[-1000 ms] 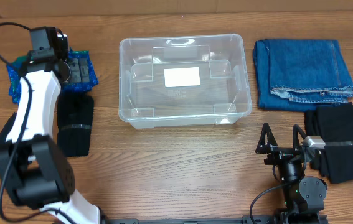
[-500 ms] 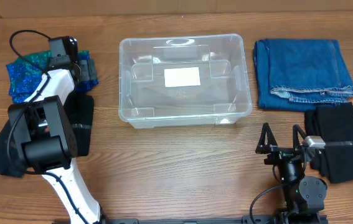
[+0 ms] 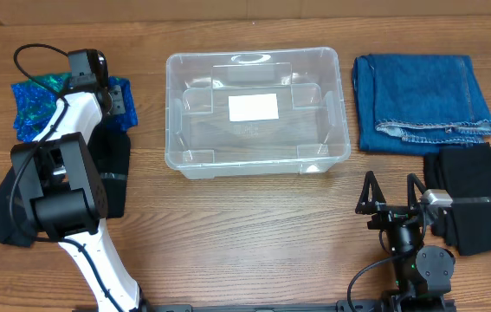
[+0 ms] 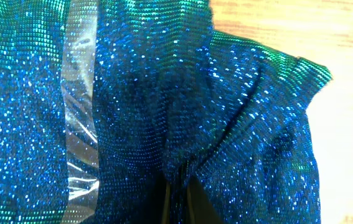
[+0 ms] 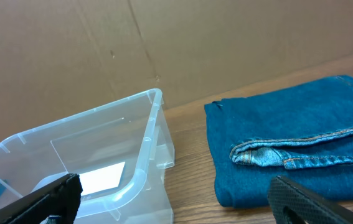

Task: Pack container
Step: 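Grasp the sparkly blue-green fabric with the left gripper and lift, then carry the blue-green fabric into the container and release it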

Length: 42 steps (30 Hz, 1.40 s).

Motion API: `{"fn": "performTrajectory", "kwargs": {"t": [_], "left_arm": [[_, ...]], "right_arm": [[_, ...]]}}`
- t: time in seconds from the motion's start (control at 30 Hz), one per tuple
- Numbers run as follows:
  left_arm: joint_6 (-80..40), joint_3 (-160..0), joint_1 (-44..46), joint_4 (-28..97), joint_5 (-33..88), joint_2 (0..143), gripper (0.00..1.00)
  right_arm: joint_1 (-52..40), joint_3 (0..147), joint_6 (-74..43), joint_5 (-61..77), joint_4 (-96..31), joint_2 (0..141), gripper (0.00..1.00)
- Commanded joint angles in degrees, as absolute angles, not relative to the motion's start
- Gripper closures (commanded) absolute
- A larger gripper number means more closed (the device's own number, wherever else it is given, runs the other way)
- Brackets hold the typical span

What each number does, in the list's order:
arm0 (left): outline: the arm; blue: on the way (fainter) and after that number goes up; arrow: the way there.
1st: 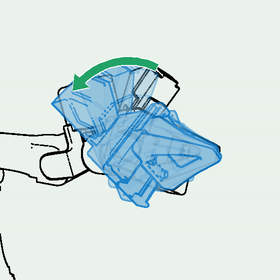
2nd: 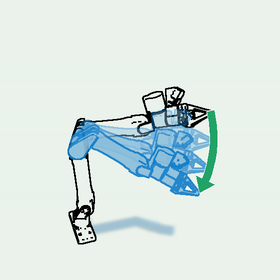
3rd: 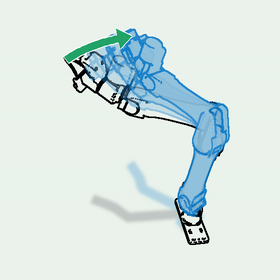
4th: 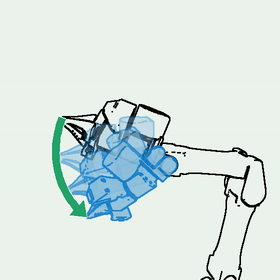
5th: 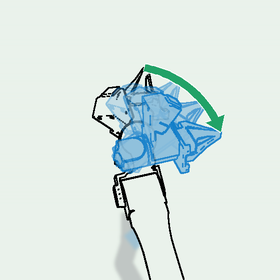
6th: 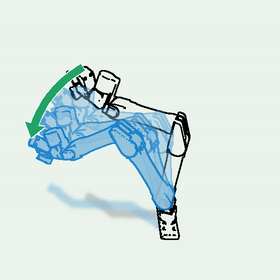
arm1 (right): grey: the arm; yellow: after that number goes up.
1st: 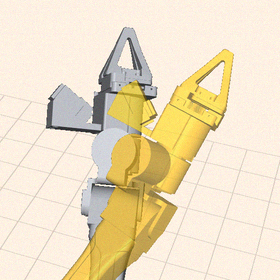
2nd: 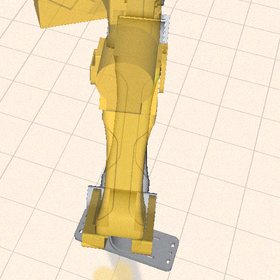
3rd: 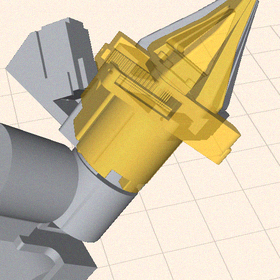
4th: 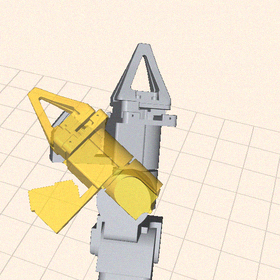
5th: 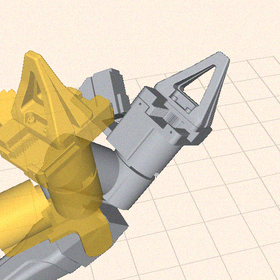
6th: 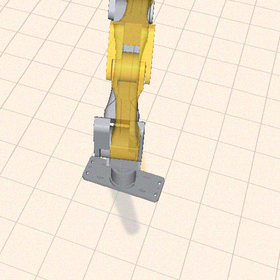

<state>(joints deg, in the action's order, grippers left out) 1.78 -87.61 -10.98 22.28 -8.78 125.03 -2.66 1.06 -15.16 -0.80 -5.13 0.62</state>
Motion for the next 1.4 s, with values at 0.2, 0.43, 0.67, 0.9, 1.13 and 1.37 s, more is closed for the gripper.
{"fn": "performTrajectory", "kwargs": {"t": [0.2,0.43,0.67,0.9,1.13,1.37], "left_arm": [[1.3,-108.2,-10.9,38.0,-7.7,118.2,0.96],[1.7,-110.7,-10.9,41.6,-7.7,118.0,0.96],[1.2,-117.1,-10.9,47.0,-3.3,118.0,0.96],[1.0,-137.8,-10.8,62.3,0.5,118.0,0.96],[1.0,-151.5,-7.2,70.3,7.5,117.9,0.96],[-0.5,-157.2,7.2,70.9,4.9,118.0,0.96]], "right_arm": [[-2.9,0.4,-15.0,-0.8,-4.8,0.2,0.0],[-2.9,0.4,-15.0,-0.8,-4.8,0.2,0.0],[-2.9,0.4,-15.0,-0.8,-4.8,0.2,0.0],[-2.9,0.4,-15.0,-0.8,-4.8,0.2,0.0],[-2.9,0.4,-15.0,-0.8,-4.8,0.2,0.0],[-2.9,0.4,-15.0,-0.8,-4.8,0.2,0.0]]}}
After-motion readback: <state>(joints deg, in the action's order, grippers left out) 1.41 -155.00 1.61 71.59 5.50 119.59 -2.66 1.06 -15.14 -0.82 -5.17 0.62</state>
